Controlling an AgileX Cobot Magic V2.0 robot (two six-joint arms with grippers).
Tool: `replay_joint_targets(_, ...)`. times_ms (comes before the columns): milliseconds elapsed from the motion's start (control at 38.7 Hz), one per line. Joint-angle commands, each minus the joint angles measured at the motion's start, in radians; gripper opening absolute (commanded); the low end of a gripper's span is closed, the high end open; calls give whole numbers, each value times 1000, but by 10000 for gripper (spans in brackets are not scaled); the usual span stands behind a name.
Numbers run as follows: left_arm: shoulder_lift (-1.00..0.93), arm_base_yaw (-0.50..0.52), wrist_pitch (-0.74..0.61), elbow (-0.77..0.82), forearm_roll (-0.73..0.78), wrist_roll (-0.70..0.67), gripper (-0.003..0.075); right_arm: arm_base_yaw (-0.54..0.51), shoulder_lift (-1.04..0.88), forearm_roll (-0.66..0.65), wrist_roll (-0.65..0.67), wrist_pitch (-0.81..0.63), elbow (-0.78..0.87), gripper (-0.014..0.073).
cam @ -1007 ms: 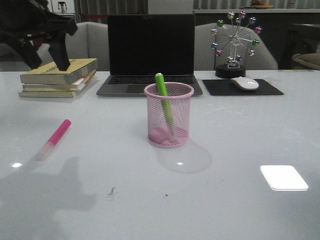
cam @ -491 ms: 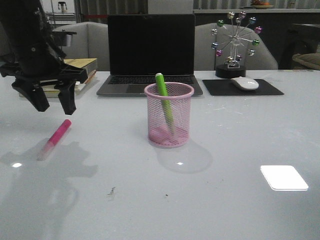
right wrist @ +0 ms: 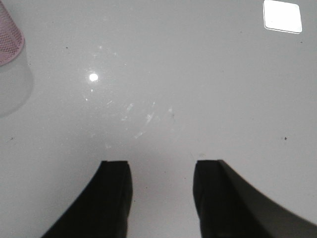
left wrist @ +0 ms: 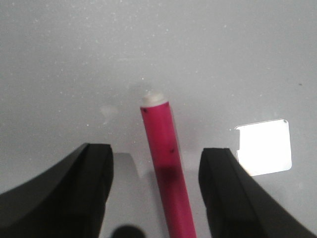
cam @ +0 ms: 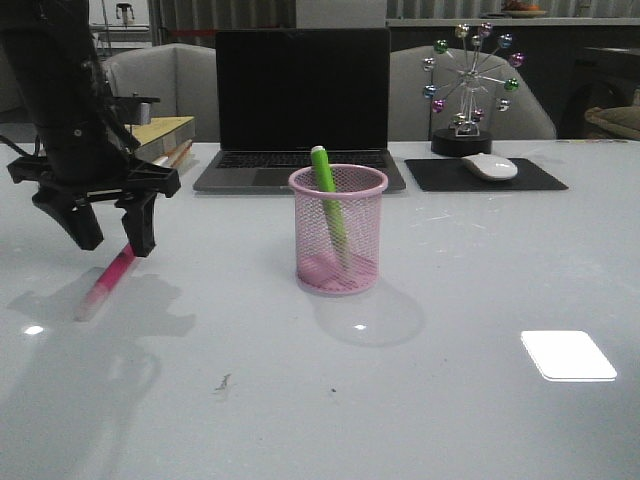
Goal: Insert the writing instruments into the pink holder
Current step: 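Lower the left gripper onto the pink marker and close on it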
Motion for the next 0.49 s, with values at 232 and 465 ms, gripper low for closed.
replay_joint_targets(232, -52, -6, -51, -30, -5, -2, 447, -5, -12, -6, -3, -61, -30, 416)
replay_joint_targets(465, -52, -6, -67, -30, -5, -2, 447, -5, -12, -6, -3, -60, -30, 416)
